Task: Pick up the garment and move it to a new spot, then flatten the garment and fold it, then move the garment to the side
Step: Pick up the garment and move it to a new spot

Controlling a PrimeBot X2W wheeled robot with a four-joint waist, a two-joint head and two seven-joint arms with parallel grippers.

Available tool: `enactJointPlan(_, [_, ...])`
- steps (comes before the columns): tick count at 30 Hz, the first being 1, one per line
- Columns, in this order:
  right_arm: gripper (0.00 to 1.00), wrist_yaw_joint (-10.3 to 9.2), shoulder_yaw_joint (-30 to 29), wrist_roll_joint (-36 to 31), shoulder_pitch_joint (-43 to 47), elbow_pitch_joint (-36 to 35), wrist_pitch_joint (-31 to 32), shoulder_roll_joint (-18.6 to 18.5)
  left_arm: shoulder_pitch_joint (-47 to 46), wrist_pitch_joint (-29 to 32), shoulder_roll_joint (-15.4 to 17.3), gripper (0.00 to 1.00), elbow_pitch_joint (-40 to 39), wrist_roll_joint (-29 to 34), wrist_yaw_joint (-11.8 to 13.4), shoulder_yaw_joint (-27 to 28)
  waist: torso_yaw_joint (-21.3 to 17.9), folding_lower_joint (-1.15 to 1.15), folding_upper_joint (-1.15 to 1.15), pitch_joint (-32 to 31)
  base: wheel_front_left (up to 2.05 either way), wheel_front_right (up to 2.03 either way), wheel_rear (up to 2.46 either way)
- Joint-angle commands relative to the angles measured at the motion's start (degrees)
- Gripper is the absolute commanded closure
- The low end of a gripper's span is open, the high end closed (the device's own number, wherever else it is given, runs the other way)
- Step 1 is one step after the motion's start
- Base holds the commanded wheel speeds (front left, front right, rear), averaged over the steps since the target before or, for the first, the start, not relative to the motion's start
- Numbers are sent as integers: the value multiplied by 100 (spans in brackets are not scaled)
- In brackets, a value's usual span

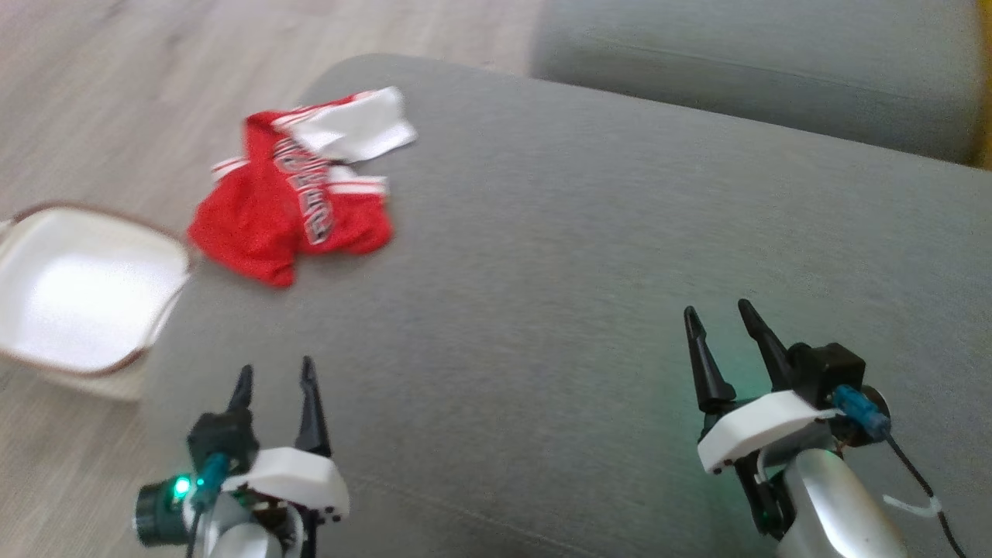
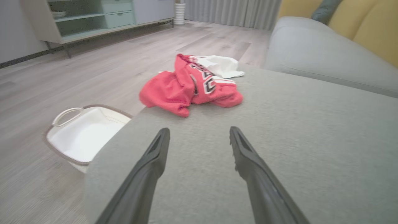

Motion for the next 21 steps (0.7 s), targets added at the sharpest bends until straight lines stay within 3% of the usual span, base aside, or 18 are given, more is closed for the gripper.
enactJointPlan(1, [0, 37, 158, 40, -209, -182, -62, 5, -133, -31, 43, 0, -150, 15, 9, 277, 656, 0, 0, 131, 0, 0, 0])
enactJointPlan(6, [0, 37, 310, 46, -313, -203, -62, 5, -93, -31, 43, 0, -142, -21, -41, 508, 1128, 0, 0, 296, 0, 0, 0])
enactJointPlan(10, [0, 37, 454, 38, -414, -213, -62, 5, -179, -31, 43, 0, -102, -75, -111, 757, 1223, 0, 0, 464, 0, 0, 0])
enactJointPlan(15, [0, 37, 613, -42, -597, -292, -62, 5, -521, -31, 43, 0, 43, -241, -309, 1158, 1047, 0, 0, 749, 0, 0, 0])
enactJointPlan(21, [0, 37, 797, -244, -876, -541, -62, 5, -1261, -31, 49, 0, 412, -224, -625, 1518, 525, 0, 0, 1287, 0, 0, 0])
